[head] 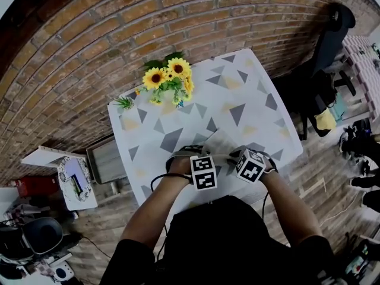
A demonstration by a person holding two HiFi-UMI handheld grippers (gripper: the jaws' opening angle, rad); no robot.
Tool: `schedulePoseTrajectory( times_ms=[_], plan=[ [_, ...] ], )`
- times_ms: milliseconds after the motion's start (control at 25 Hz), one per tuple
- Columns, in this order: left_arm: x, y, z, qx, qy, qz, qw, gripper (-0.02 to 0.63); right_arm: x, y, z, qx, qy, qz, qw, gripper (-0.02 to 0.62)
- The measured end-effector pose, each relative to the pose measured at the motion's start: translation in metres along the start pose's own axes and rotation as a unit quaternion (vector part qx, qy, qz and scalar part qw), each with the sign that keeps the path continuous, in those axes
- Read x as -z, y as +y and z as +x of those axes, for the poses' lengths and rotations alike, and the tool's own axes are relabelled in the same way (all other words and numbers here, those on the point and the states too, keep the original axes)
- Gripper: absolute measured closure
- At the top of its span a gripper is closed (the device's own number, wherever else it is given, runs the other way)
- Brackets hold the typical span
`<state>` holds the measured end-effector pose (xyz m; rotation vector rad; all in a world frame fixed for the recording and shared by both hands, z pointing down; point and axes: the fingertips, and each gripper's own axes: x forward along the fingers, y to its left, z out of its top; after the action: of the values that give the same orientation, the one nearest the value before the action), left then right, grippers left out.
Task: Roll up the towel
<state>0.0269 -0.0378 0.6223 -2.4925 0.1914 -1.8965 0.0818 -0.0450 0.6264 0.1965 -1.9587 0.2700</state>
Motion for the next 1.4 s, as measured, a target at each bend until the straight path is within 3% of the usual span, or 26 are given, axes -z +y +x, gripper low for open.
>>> schedulePoseTrajectory(
  times_ms=[160, 440, 560, 720, 920, 1040, 1280, 1400],
  plan=[
    [-0.008, 0.011, -0.009, -0.032, -0.017, 0.005, 0.9993, 0.419, -0.004, -0.022, 0.006, 0.026, 0.002, 0.004, 1.000, 0.502],
    [-0.013, 0.012, 0.009, -0.041, -0.011, 0.026, 0.9988, 0.419, -0.014, -0.056, -0.005, 0.107, -0.035, 0.022, 0.993, 0.492],
    [-0.012, 0.021, 0.015, -0.042, -0.011, 0.012, 0.9990, 0.419, -0.017, -0.042, -0.017, 0.105, -0.062, -0.004, 0.993, 0.473],
    [-0.010, 0.029, 0.017, -0.036, -0.019, -0.014, 0.9991, 0.419, 0.000, -0.018, -0.003, 0.092, -0.026, -0.069, 0.993, 0.395],
    [-0.011, 0.034, 0.012, -0.050, -0.021, -0.023, 0.9982, 0.391, 0.005, -0.037, 0.014, 0.124, 0.003, -0.069, 0.990, 0.383],
    [-0.016, 0.030, 0.013, -0.052, -0.020, -0.013, 0.9984, 0.380, 0.000, -0.036, 0.013, 0.098, 0.002, -0.069, 0.993, 0.487],
    [-0.019, 0.009, 0.015, -0.008, -0.020, -0.008, 0.9997, 0.380, 0.005, -0.001, 0.003, -0.009, 0.010, -0.036, 0.999, 0.512],
    [-0.023, -0.006, 0.007, 0.015, -0.027, 0.008, 0.9995, 0.394, 0.011, 0.012, -0.005, -0.041, 0.019, -0.027, 0.999, 0.512]
  ],
)
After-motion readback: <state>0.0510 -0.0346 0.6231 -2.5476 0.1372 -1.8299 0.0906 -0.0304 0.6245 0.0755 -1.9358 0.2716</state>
